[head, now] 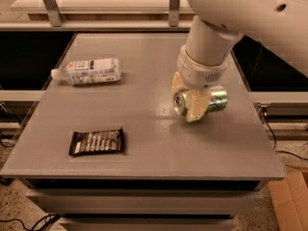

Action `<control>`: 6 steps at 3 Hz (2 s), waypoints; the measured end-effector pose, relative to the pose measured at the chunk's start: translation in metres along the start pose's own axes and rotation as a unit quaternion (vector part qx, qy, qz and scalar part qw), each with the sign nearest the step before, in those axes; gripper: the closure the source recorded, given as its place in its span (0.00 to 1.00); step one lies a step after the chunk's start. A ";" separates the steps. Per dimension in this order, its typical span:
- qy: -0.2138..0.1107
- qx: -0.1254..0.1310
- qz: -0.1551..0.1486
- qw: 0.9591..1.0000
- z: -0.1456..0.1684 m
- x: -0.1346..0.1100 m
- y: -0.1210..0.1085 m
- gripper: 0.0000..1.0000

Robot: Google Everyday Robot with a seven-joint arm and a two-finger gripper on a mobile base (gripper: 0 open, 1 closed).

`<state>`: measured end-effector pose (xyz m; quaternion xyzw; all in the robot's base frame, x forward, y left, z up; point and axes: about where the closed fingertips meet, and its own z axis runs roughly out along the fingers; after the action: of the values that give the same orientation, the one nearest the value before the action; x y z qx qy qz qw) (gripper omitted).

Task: Place green can upright

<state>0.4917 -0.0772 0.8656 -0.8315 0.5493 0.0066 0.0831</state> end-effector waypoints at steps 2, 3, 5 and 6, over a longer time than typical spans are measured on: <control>-0.138 -0.002 0.018 0.990 -0.050 -0.019 -0.008 1.00; -0.215 0.008 0.055 0.975 -0.058 -0.030 -0.008 1.00; -0.229 0.012 0.054 0.972 -0.062 -0.037 -0.009 1.00; -0.231 0.034 0.078 0.969 -0.057 -0.038 -0.008 1.00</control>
Offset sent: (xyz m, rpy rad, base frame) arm -0.0118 0.0187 0.0868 0.4385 0.2302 -0.0179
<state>0.4792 -0.0480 0.9267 -0.7588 0.5784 0.1863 0.2346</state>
